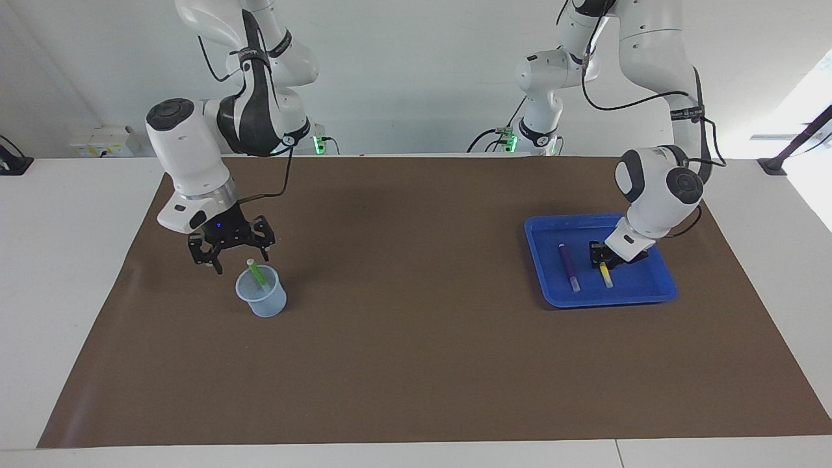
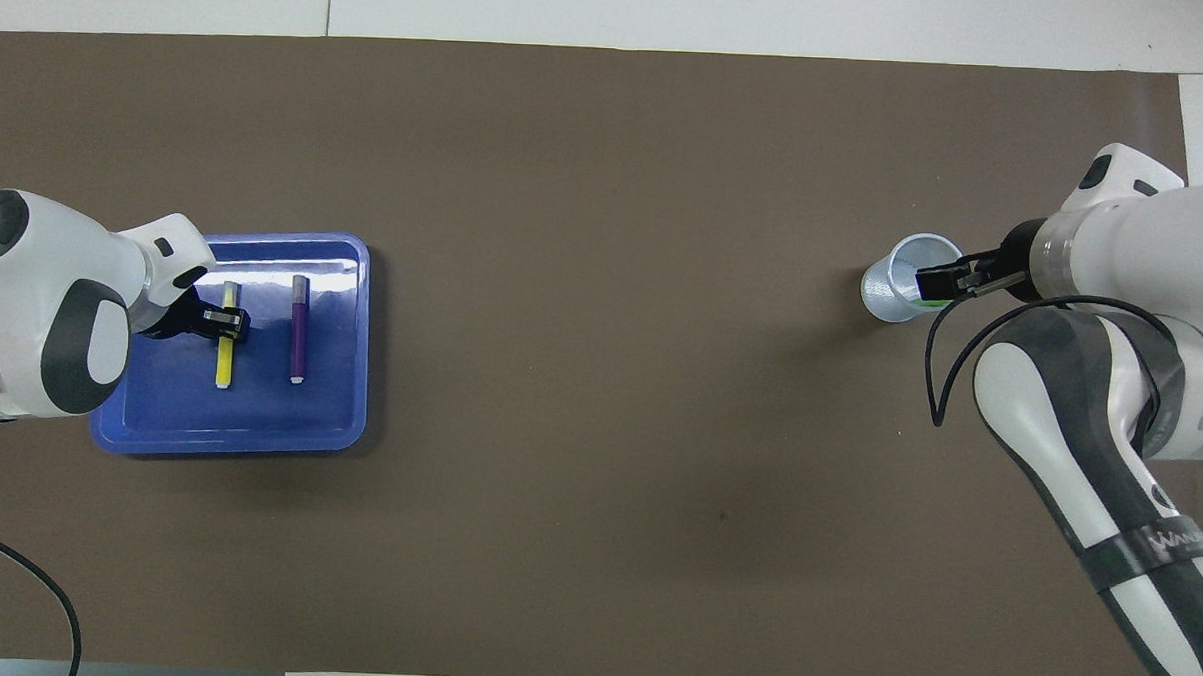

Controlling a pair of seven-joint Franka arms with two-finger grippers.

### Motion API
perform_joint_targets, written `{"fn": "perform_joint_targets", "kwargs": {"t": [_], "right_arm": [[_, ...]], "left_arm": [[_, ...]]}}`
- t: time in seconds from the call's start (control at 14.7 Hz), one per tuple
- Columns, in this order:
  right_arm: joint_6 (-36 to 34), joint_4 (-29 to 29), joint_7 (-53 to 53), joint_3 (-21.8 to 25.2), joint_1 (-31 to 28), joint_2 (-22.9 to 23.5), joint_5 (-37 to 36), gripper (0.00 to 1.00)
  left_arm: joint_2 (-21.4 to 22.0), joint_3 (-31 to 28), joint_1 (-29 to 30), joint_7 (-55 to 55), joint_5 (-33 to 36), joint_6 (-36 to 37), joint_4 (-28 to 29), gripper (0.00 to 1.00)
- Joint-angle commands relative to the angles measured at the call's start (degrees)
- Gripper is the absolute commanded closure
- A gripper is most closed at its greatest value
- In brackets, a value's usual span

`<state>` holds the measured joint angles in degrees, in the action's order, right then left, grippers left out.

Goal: Transfer and insert pens with both arms
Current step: 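Insert the green pen into the white cup with the right gripper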

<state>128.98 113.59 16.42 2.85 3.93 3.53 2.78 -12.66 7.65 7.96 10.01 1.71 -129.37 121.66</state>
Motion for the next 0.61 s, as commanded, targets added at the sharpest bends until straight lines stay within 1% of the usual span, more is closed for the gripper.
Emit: {"fn": "perform_joint_targets", "kwargs": {"t": [0.0, 0.07, 0.2, 0.41, 0.54], "right_arm": [[-9.8, -7.1, -7.4, 0.7, -0.2, -0.7, -1.4, 0.00], [-13.6, -10.1, -10.4, 1.4, -0.2, -0.7, -1.5, 0.00], [-20.4, -15.4, -14.8, 1.9, -0.2, -0.8, -1.5, 0.00], [-28.6, -20.6, -17.9, 2.8, -0.3, -1.7, -2.0, 0.00], [-31.4, -21.0, -18.5, 2.6, -0.3, -3.5, -4.1, 0.00]], "left_arm": [[-0.2, 0.4, 0.7, -0.3, 0.6, 0.6, 0.1, 0.93], [-0.2, 0.4, 0.7, -0.3, 0.6, 0.6, 0.1, 1.00], [-0.2, 0.4, 0.8, -0.4, 0.6, 0.7, 0.0, 1.00], [-0.3, 0.4, 1.0, -0.3, 0.6, 1.7, -1.0, 1.00], [-0.4, 0.4, 0.9, -0.9, -0.2, 4.6, -3.8, 1.00]]}}
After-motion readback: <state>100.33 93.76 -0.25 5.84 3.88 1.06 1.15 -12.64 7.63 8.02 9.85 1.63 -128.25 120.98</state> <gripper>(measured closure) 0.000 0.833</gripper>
